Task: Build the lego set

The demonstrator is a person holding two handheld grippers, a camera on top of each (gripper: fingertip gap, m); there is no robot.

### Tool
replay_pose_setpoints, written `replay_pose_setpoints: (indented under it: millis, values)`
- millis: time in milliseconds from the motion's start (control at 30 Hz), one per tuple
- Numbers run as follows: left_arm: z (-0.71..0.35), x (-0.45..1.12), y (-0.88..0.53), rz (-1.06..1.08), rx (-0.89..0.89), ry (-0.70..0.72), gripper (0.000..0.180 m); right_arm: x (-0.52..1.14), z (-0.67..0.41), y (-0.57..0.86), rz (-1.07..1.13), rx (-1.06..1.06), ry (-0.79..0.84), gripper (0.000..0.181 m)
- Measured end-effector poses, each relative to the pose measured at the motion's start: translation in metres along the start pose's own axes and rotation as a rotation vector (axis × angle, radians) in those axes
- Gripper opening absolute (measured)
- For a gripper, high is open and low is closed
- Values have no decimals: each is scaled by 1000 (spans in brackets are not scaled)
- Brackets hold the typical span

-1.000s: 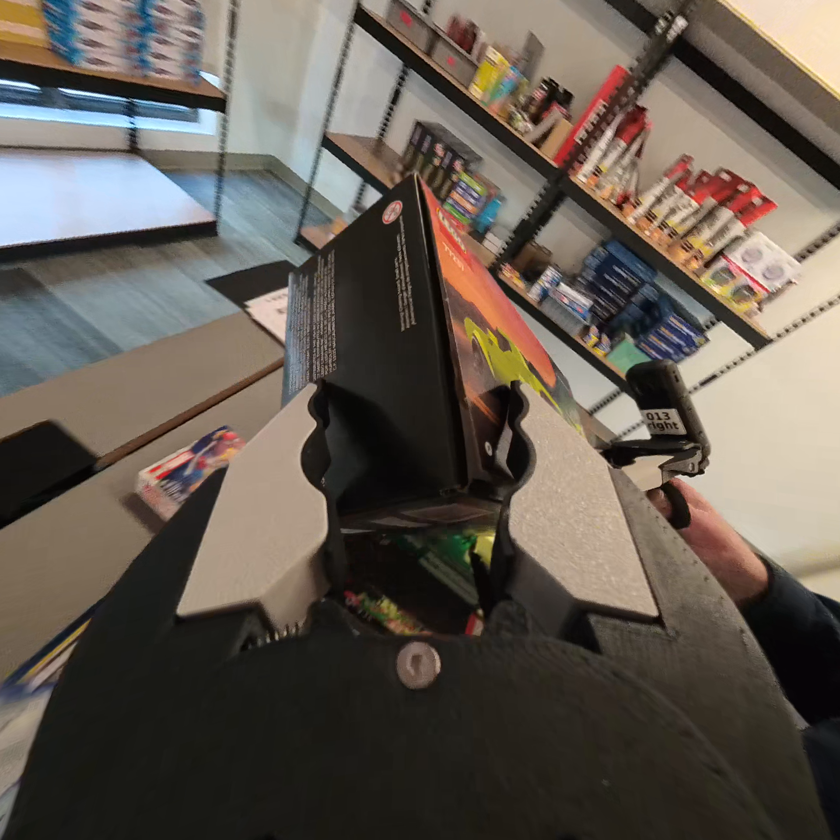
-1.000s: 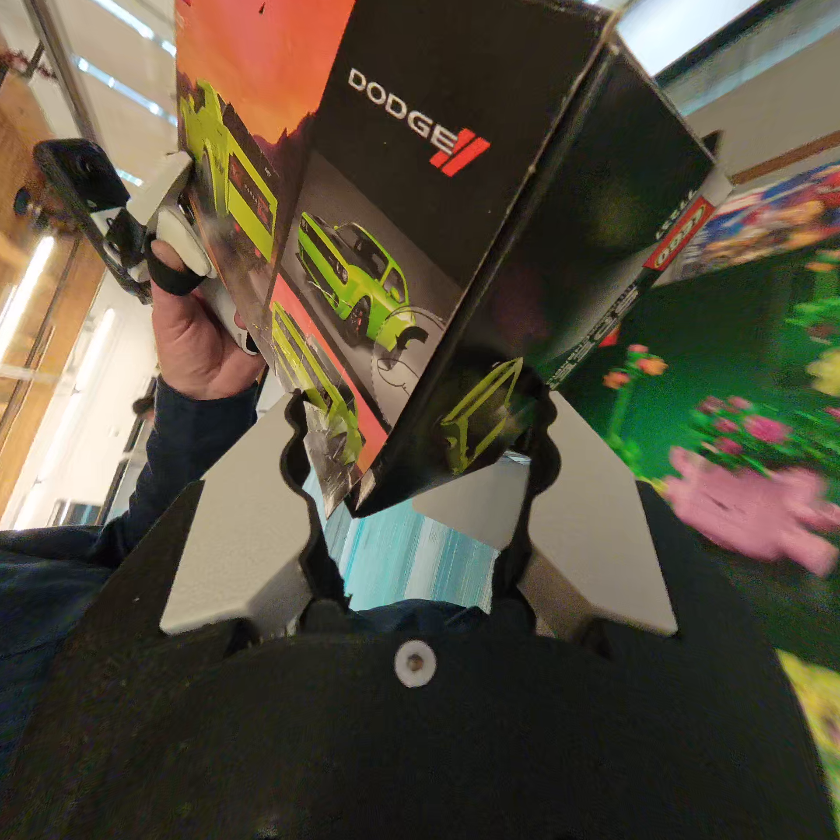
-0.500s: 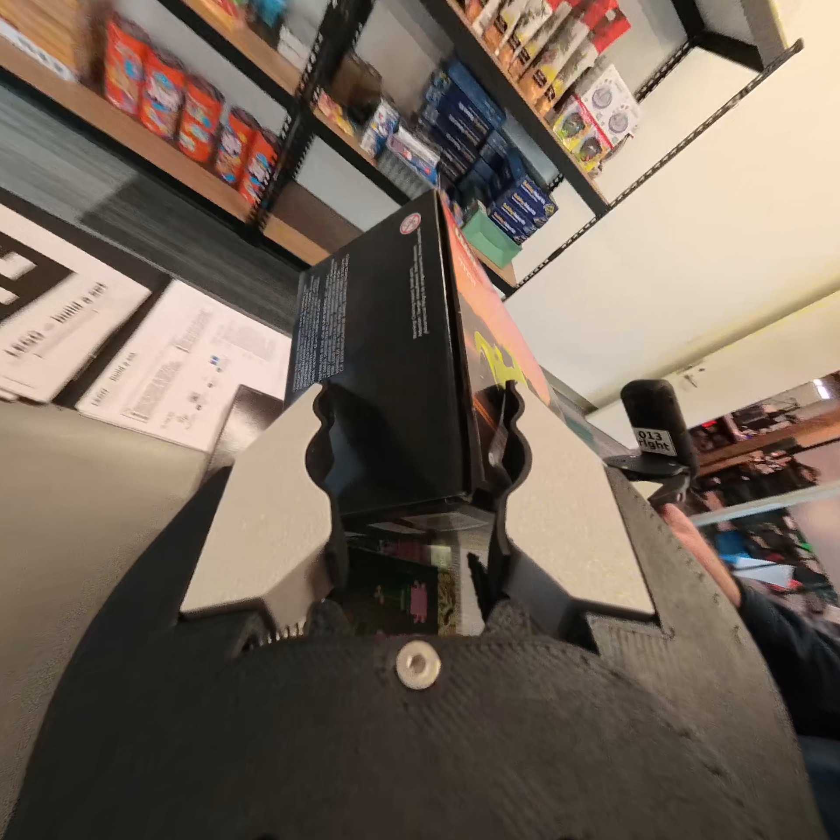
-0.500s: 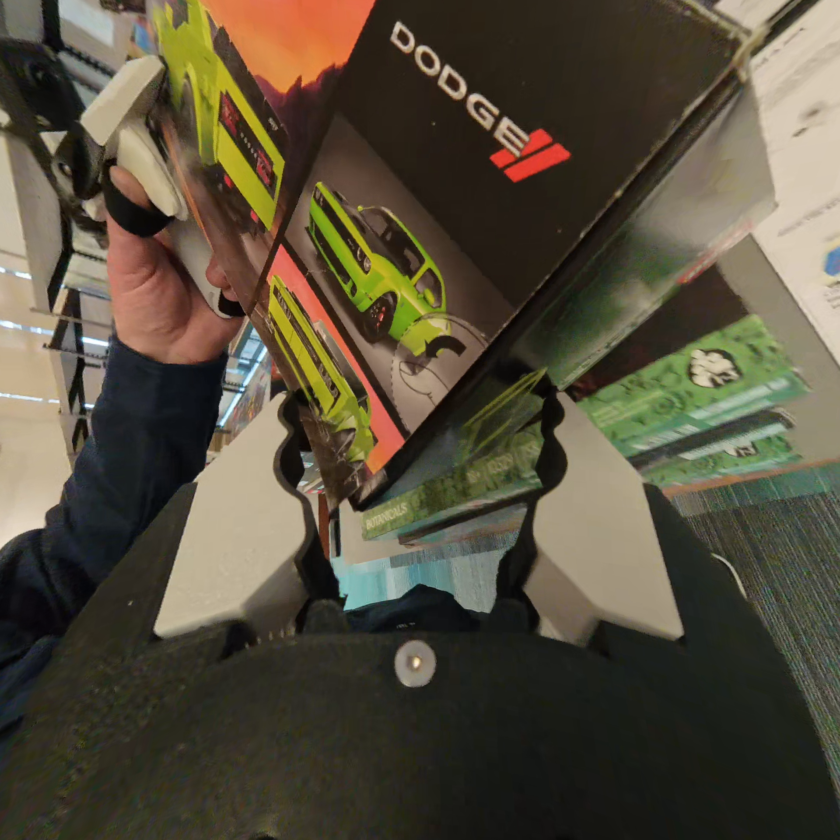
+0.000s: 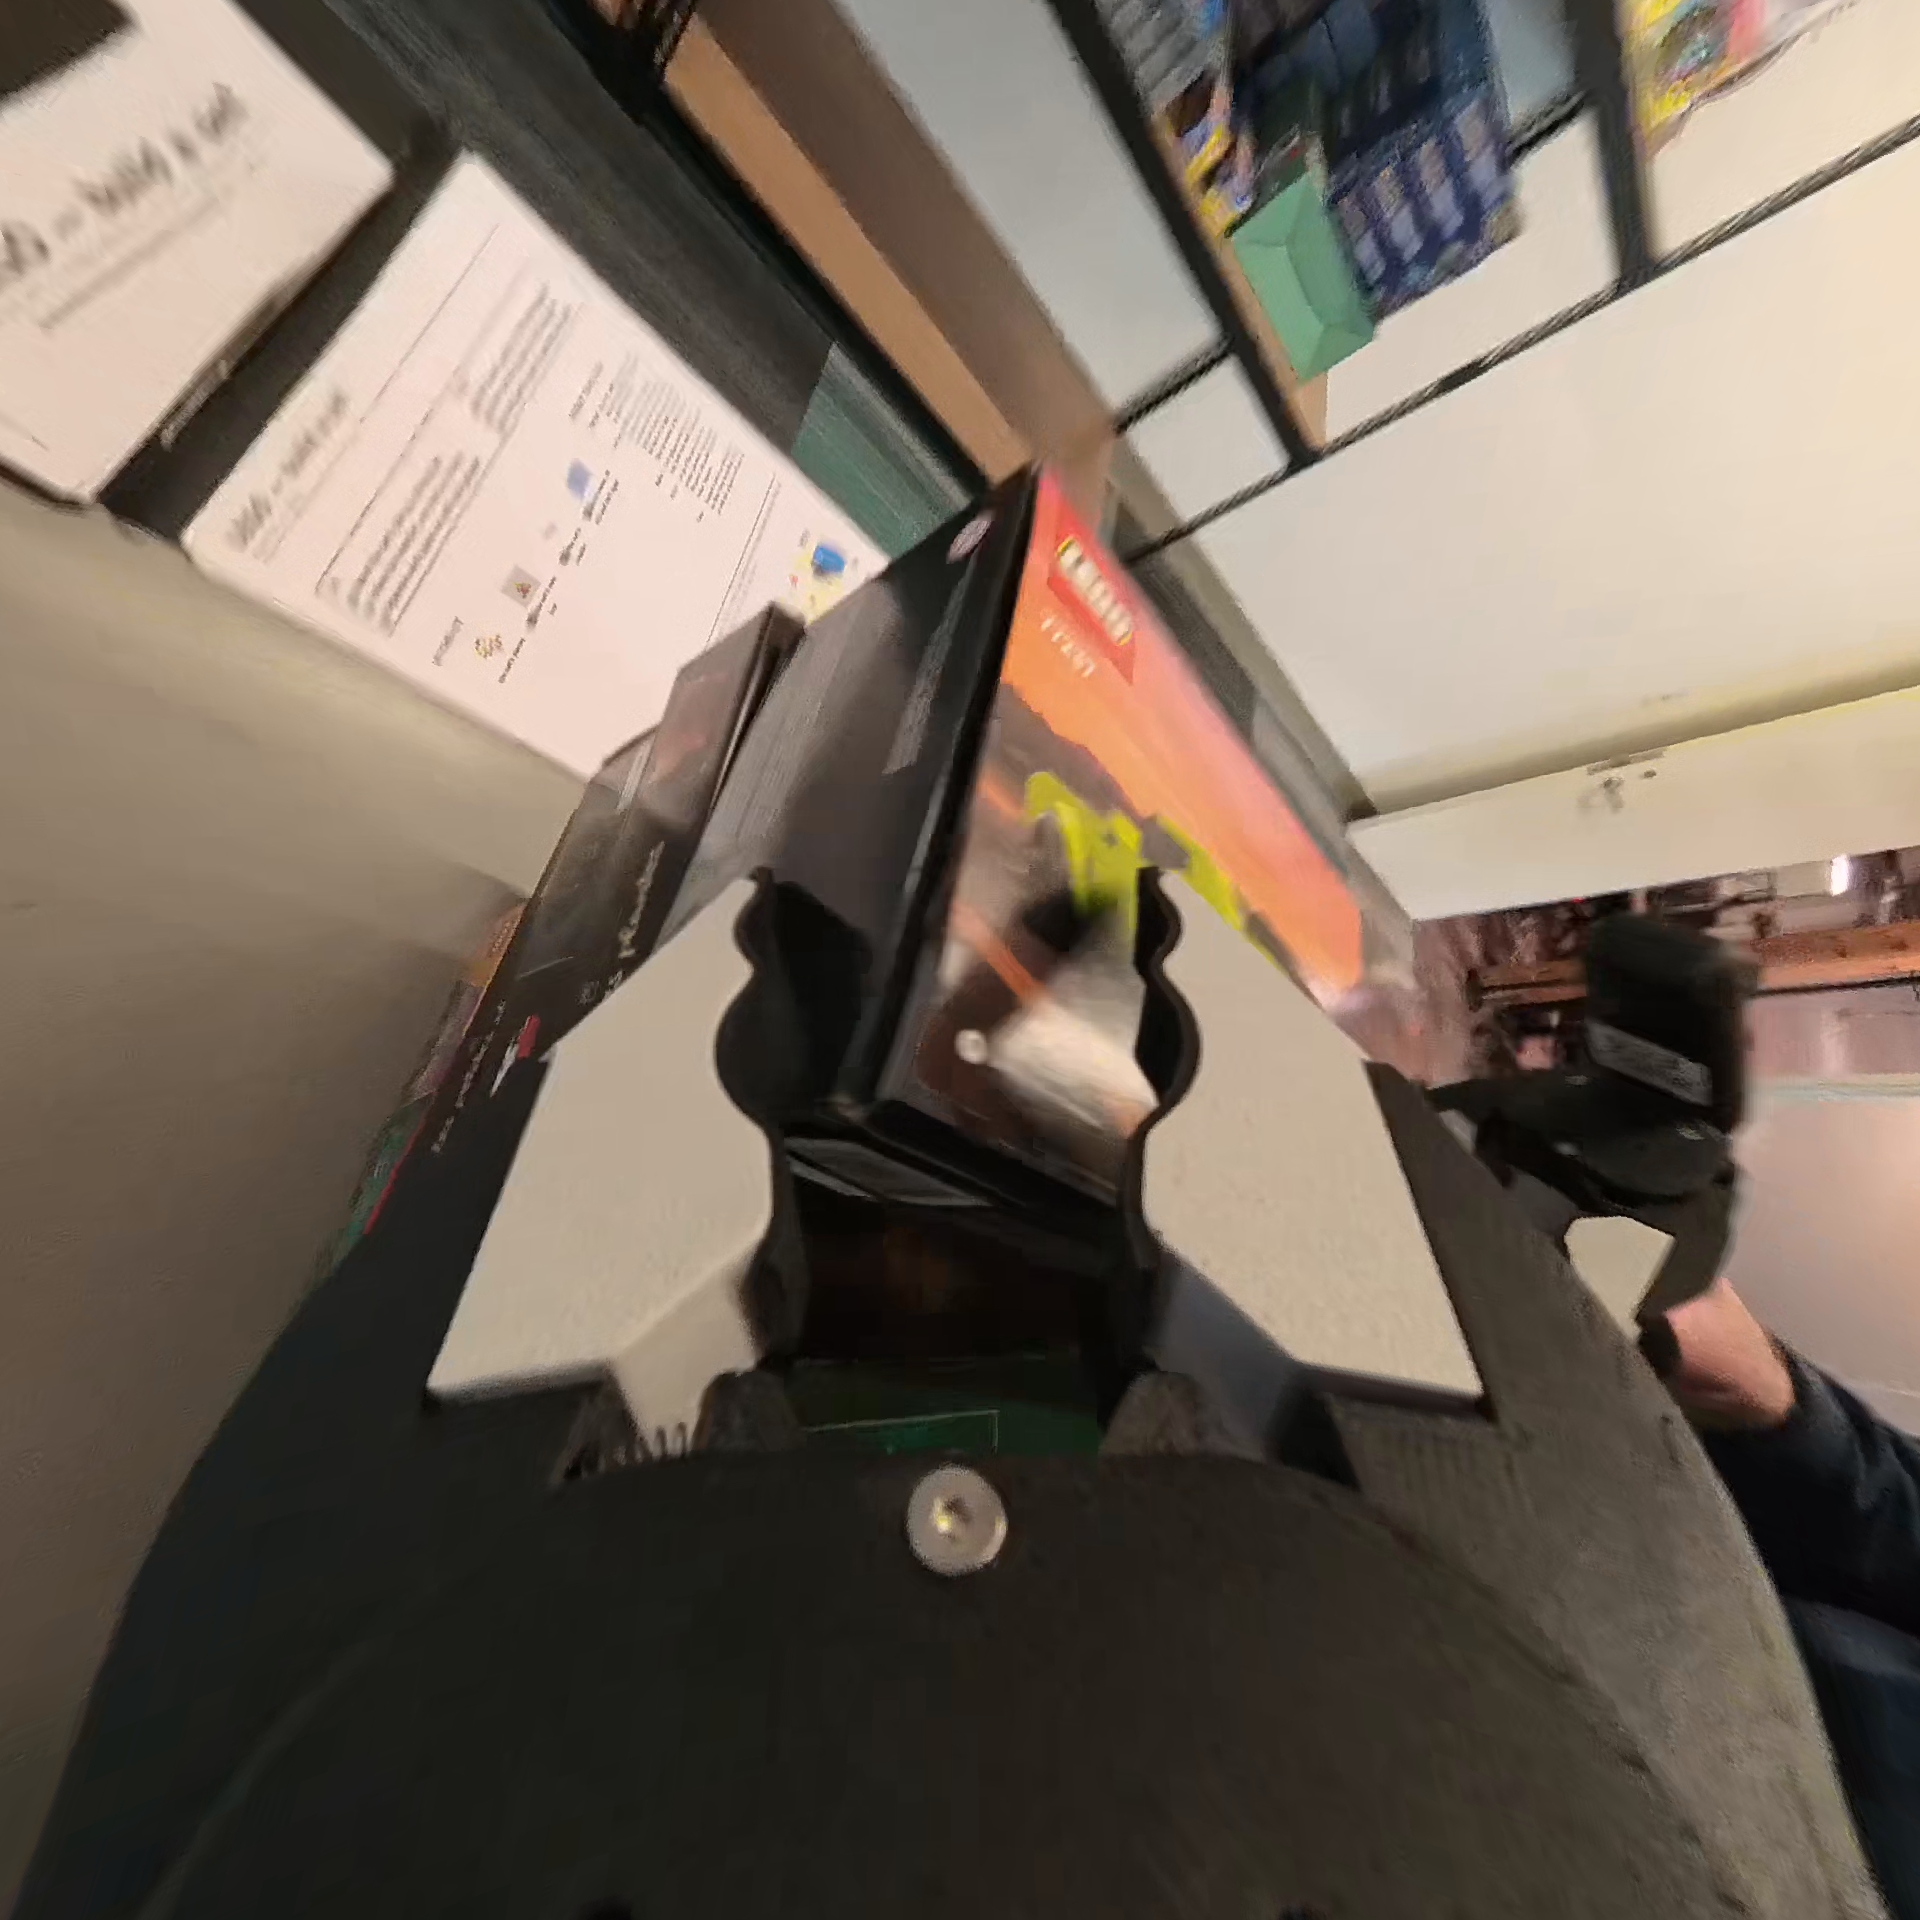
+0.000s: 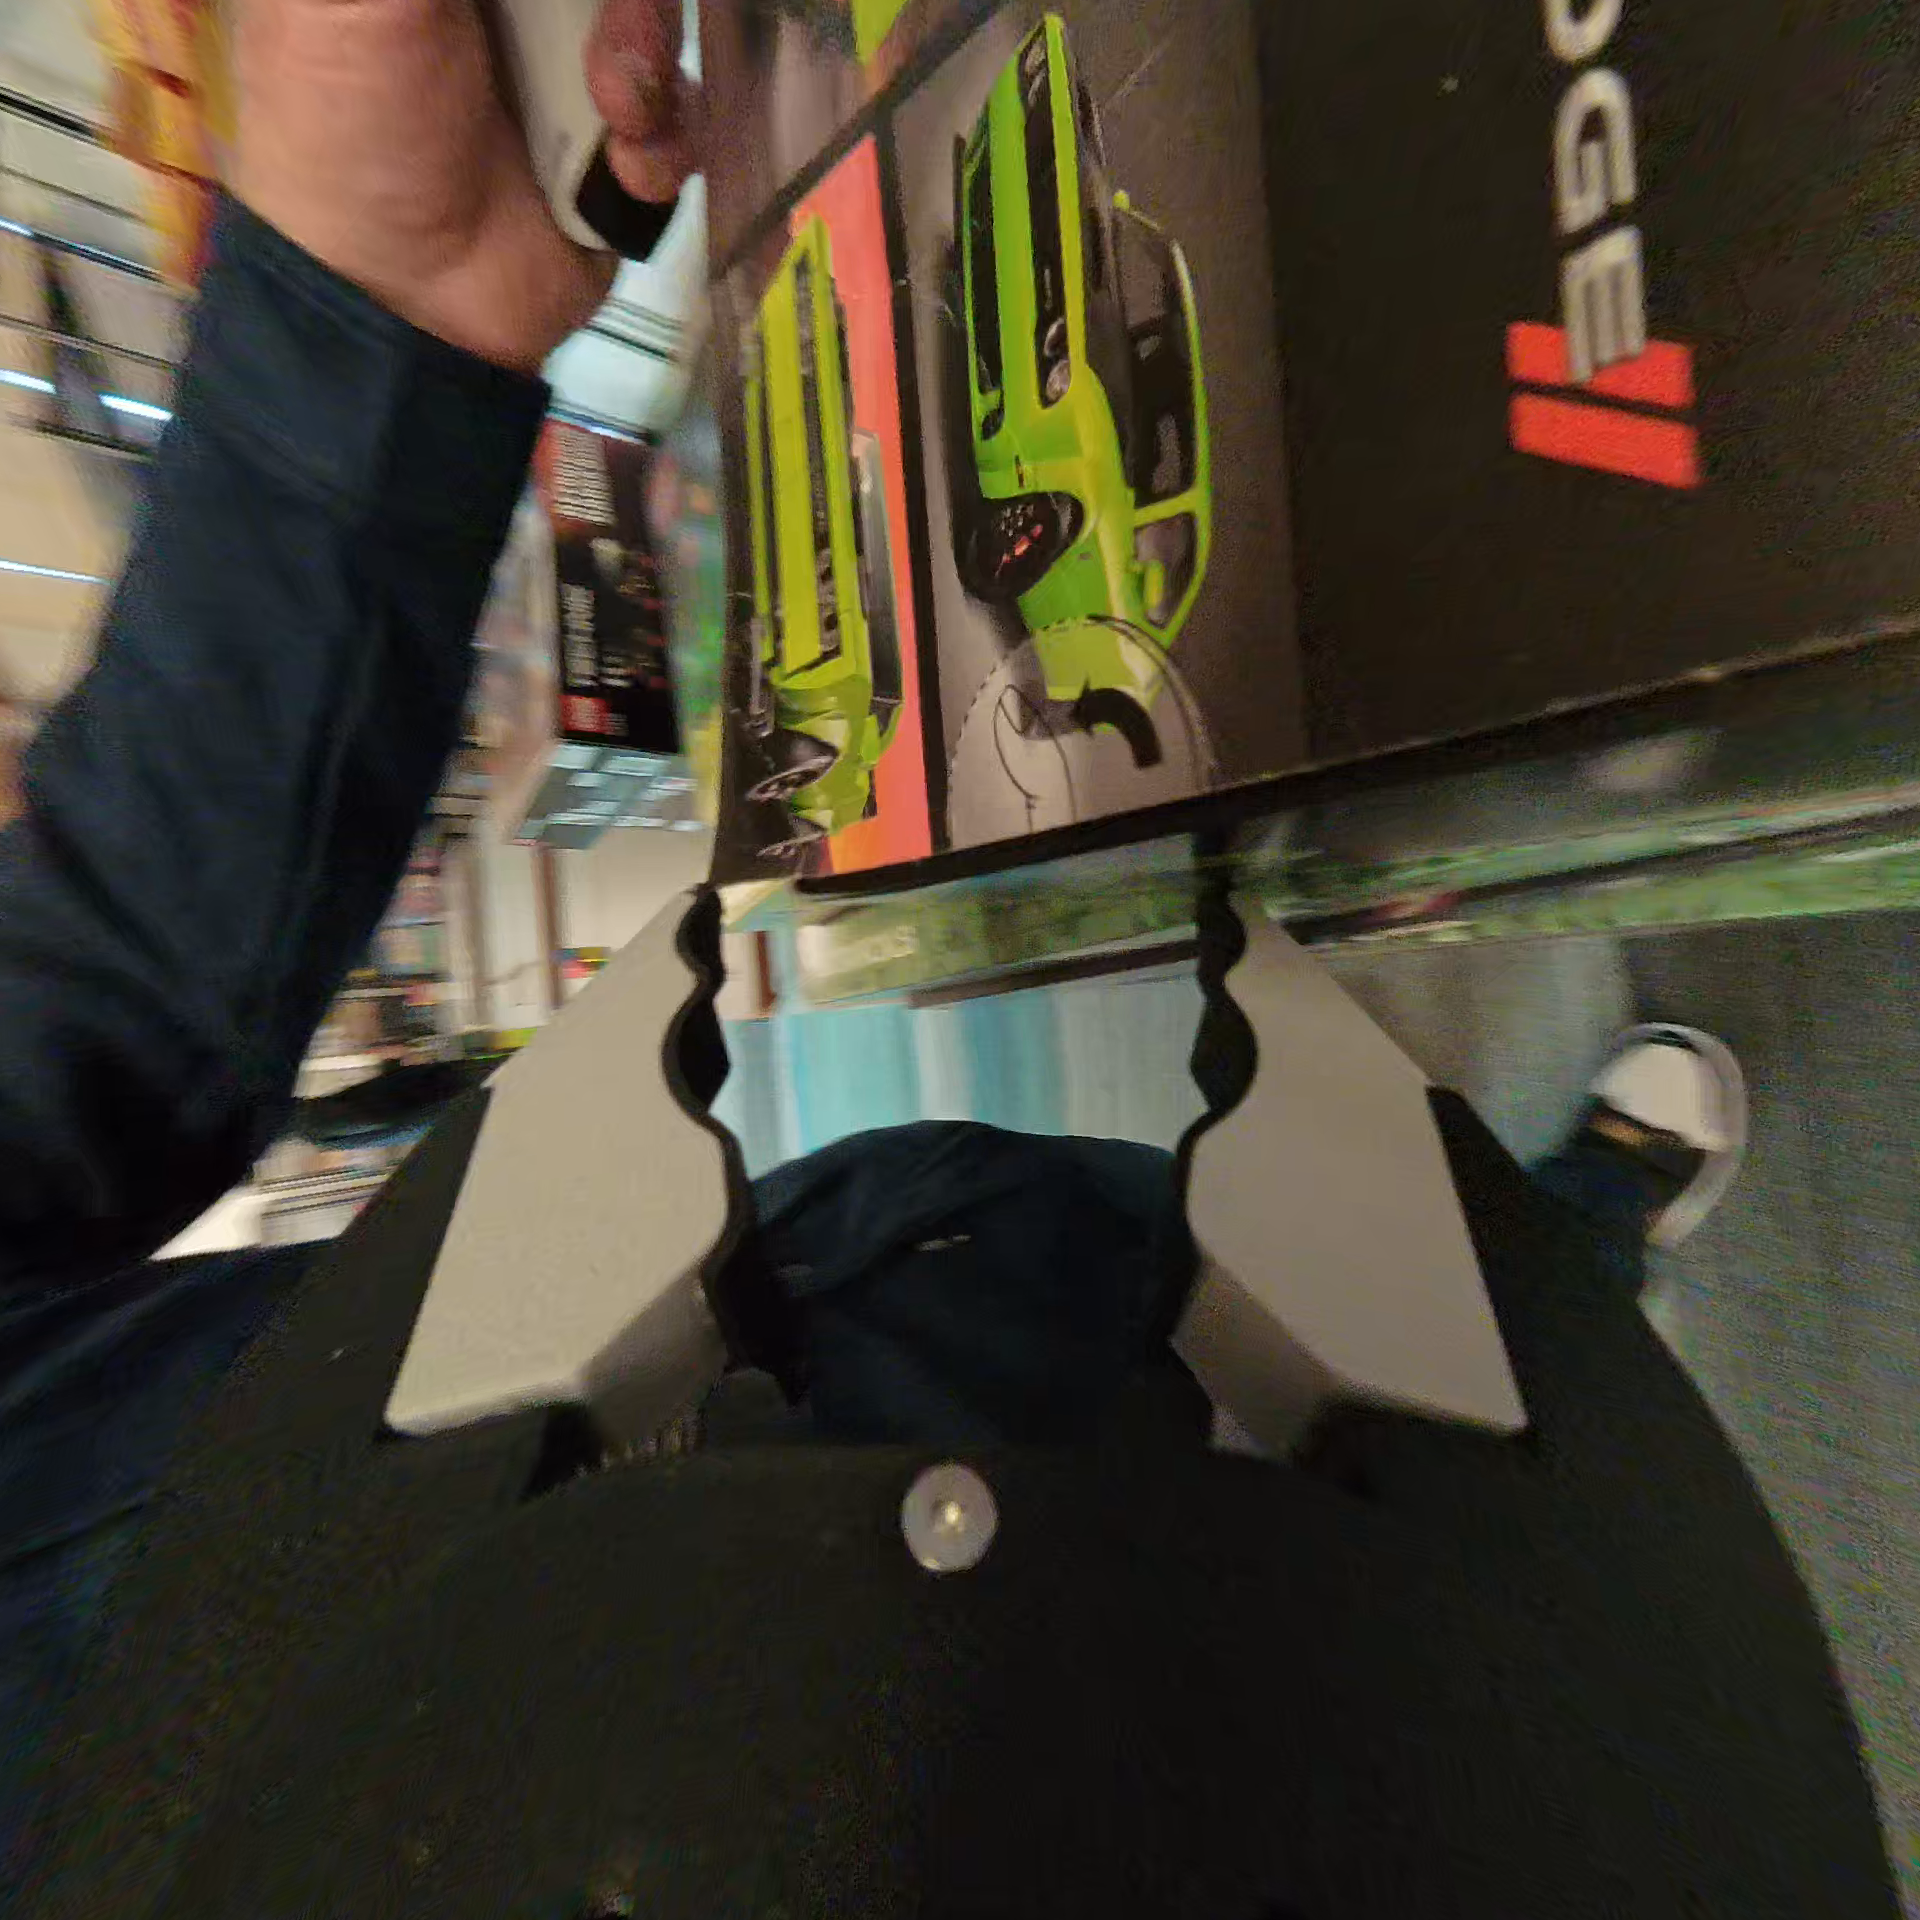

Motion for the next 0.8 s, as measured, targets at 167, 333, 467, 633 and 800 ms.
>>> replay_pose_setpoints:
  millis: [167, 333, 467, 633, 800]
  values:
    - [-11, -71, 26, 56, 52, 141, 62, -36, -10, -11, -76, 35, 89, 73]
    - [31, -174, 31, -41, 107, 230, 58, -88, -49, -45, -14, -177, 301, 66]
    - [81, -272, -6, -184, 4, 348, 61, -58, -67, -107, -67, -400, 280, 68]
    - [169, -393, -79, -440, -208, 501, 69, 66, -54, -171, -256, -456, 64, 87]
    - [273, -488, -140, -703, -384, 543, 78, 204, -6, -216, -372, -461, -209, 102]
Point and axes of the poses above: each gripper's, where its closed fingertips meet, x out along the fingers, z out of its underside, y = z × x across the jaws, the point moved 2 cm from there along -x, back along the fingers, and after that the axes turned 6 degrees about -z, right-handed, at the moved point
